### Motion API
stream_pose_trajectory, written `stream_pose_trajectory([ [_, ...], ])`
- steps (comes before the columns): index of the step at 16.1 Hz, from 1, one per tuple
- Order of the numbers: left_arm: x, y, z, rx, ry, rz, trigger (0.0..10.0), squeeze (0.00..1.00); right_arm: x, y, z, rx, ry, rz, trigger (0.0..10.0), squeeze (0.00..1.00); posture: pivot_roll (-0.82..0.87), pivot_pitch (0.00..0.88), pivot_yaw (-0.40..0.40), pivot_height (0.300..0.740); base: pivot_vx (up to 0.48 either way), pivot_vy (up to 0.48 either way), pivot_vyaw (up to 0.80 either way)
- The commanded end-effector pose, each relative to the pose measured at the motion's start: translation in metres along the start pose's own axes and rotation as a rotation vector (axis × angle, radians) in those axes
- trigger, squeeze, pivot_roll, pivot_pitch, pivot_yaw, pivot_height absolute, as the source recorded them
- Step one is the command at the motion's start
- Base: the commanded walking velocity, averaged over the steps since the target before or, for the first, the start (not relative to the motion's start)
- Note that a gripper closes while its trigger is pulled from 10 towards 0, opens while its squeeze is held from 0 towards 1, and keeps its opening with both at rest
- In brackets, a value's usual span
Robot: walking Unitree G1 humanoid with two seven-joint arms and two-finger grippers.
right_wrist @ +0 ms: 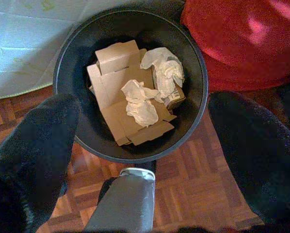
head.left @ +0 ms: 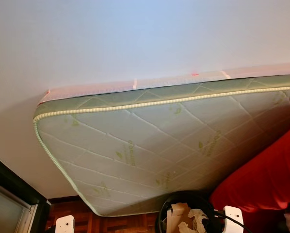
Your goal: Clean up the room
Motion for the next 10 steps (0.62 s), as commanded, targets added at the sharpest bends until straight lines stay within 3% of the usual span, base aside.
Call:
stream_pose_trajectory([
  [1,-0.0073,0.0018,-0.0048,0.015,-0.002,-0.027,10.0,0.00,-0.0024,0.0002,0.0008,-0.016,-0.044,-0.007,10.0,0.00,0.08,0.000,0.021,0.740,0.000,0.000,0.00],
  [10,-0.0090,0.0022,-0.0051,0.017,-0.003,-0.029,10.0,0.00,-0.0051,0.0009,0.0013,-0.008,-0.008,-0.019,10.0,0.00,0.09,0.000,0.019,0.740,-0.227,0.000,0.00],
])
Point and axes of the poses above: a point about 5 cm out from each wrist's last joint towards the gripper, its own y axis pointing back from the gripper into the wrist, its own x axis along the axis of the wrist's last joint, z = x × y, the point moved 5 cm from there along -y, pointing out of the wrist towards the gripper, and after that the axes turned 13 degrees about y, right-handed, at the moved point
